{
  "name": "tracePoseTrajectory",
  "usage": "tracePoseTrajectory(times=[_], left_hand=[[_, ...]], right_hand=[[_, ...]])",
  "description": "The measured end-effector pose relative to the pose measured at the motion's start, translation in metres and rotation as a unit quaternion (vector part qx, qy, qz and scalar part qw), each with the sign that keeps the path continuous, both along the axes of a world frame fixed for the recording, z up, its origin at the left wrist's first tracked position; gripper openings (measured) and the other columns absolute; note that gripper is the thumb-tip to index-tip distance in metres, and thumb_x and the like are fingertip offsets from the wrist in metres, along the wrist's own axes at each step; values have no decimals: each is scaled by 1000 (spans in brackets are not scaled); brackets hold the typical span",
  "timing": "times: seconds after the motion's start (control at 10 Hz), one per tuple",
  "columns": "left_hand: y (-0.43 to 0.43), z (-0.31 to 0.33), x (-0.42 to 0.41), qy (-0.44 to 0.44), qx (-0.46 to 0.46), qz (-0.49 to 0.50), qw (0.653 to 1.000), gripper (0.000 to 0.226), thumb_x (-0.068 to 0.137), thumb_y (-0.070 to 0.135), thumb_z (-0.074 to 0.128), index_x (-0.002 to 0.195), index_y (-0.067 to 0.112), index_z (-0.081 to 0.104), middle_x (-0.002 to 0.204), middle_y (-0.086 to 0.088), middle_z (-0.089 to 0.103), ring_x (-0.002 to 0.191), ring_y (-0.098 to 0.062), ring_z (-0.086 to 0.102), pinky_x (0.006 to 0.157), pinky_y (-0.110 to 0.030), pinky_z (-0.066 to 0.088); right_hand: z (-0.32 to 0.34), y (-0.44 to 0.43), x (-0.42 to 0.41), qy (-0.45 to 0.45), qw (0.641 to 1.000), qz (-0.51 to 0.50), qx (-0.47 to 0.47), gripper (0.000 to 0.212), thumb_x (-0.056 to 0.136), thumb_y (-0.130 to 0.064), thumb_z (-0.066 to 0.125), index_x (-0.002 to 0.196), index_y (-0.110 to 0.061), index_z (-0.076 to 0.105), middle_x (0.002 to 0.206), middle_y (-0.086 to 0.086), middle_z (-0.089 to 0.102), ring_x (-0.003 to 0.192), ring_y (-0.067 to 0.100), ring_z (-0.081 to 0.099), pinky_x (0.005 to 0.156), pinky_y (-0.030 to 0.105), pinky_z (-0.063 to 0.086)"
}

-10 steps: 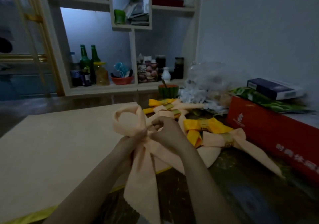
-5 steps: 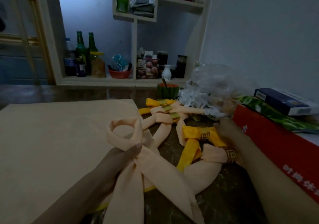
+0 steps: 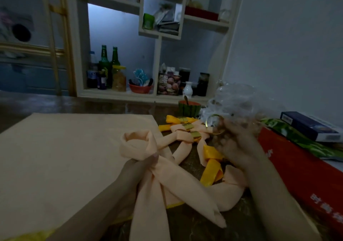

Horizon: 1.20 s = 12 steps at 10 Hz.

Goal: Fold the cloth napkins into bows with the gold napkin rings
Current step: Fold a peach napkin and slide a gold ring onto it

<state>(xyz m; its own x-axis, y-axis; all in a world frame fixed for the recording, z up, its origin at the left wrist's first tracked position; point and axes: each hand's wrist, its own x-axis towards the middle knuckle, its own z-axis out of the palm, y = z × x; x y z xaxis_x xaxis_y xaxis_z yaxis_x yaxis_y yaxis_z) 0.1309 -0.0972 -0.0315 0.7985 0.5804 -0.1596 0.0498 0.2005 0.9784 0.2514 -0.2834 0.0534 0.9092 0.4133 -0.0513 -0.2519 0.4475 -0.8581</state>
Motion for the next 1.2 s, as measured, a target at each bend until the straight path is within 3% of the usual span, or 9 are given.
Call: tracePoseTrajectory(times=[0.3,0.4,0.5,0.6,0.7,0.8,0.9,1.0,1.2], left_hand=[[59,46,-84,56,179,7,982,28,76,6,73,102,7,63,86,-8,67,76,-19,64,59,-26,50],[84,26,-101,144,324,42,934,47,73,20,77,115,14,55,102,-4,66,88,-15,61,73,-24,50],[78,6,-104,255,457,111,845,82,67,53,69,130,14,33,122,-6,53,106,-22,54,90,-36,47],[71,-3,-116,276,545,169,773,110,74,54,65,145,11,-8,149,-14,11,137,-31,21,111,-42,23],[76,-7,-118,220,747,124,615,91,64,41,79,138,6,41,146,-26,30,135,-40,33,107,-49,27],[72,1,-119,224,793,10,566,53,84,32,63,132,12,51,149,-16,30,142,-34,17,114,-49,12],[74,-2,-120,190,732,-83,649,41,92,28,47,133,22,47,142,-2,39,136,-18,27,118,-39,7],[67,3,-121,109,678,-95,720,33,93,25,48,124,24,57,118,4,57,111,-10,47,102,-21,27],[59,0,-119,139,645,-178,730,54,87,44,57,135,21,46,134,3,48,123,-12,39,103,-24,21]], right_hand=[[-9,90,-89,113,979,166,29,11,87,-12,60,79,-3,60,64,5,60,69,15,54,64,25,43],[-25,117,-109,106,976,189,-5,9,89,-9,58,85,-1,60,69,8,57,68,16,52,63,25,43],[-44,121,-110,-20,981,135,-137,5,87,-4,61,86,0,63,74,11,60,67,17,53,61,26,44],[-63,121,-123,-301,900,102,-299,5,82,-6,68,78,-8,65,79,3,64,71,7,56,60,14,45],[-70,120,-133,-461,807,131,-347,5,83,-10,66,82,-15,64,80,-5,63,77,-2,56,65,7,43],[-66,118,-138,-481,798,166,-323,10,92,-13,54,89,-19,62,82,-9,64,79,-5,57,66,7,43],[-68,116,-135,-520,776,120,-336,25,94,-6,47,87,-26,59,84,-13,62,79,-6,55,67,4,40],[-73,117,-132,-562,725,85,-389,22,89,-6,54,91,-27,56,89,-14,56,80,-3,51,68,4,38],[-76,116,-131,-550,718,24,-425,29,80,-12,69,69,-28,47,71,-12,49,64,-3,46,58,7,37]])
